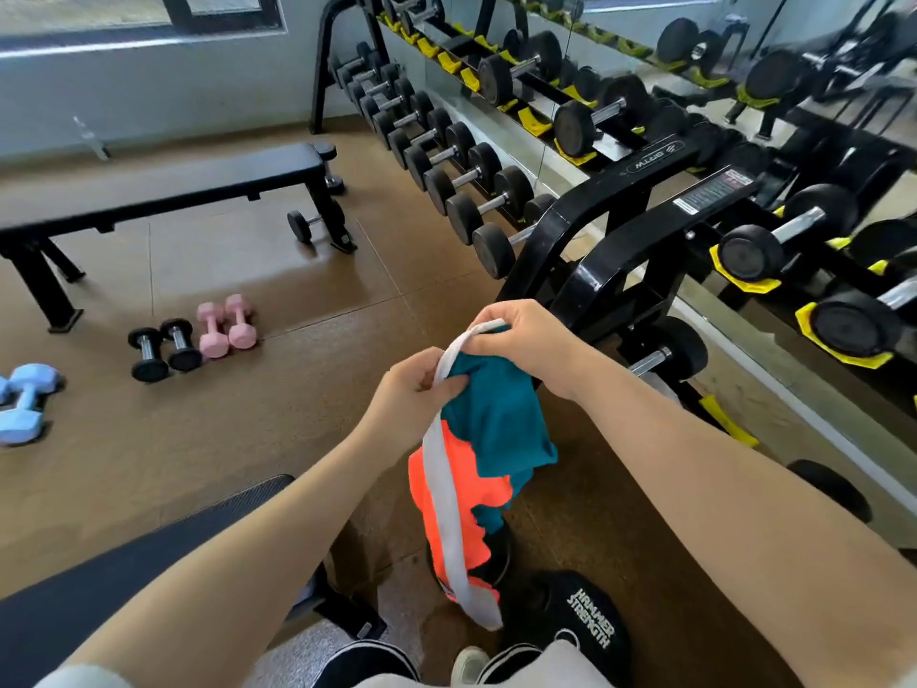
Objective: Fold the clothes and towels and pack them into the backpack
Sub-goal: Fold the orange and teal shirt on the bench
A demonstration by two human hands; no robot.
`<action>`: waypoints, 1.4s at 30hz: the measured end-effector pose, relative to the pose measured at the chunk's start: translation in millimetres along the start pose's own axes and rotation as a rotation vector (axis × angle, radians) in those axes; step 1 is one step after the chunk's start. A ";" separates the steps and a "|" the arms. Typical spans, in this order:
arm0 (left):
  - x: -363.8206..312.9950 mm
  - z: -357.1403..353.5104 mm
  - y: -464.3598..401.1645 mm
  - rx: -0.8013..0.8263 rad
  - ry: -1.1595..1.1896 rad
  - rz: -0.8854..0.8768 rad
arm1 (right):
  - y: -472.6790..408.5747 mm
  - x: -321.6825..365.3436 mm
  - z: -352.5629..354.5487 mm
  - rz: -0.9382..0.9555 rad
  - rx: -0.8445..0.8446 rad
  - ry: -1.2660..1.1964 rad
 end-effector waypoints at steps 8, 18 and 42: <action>-15.5 5.2 17.7 0.027 0.260 0.029 | 17.1 -68.3 -43.8 -0.127 0.406 -0.247; 59.4 63.0 107.0 -0.300 0.490 0.380 | -9.8 -63.5 -97.4 0.117 0.504 0.249; 65.8 186.6 221.5 -0.278 0.264 0.343 | 3.1 -46.5 -280.3 0.042 0.484 0.420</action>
Point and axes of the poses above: each hand's wrist, its own y-axis away from the middle knuckle, its own z-axis out of the back of the hand, x = y × z, the point moved 7 cm from there along -y, towards the middle knuckle, and after that the axes turned 4 degrees about x, right-handed, at the moved point
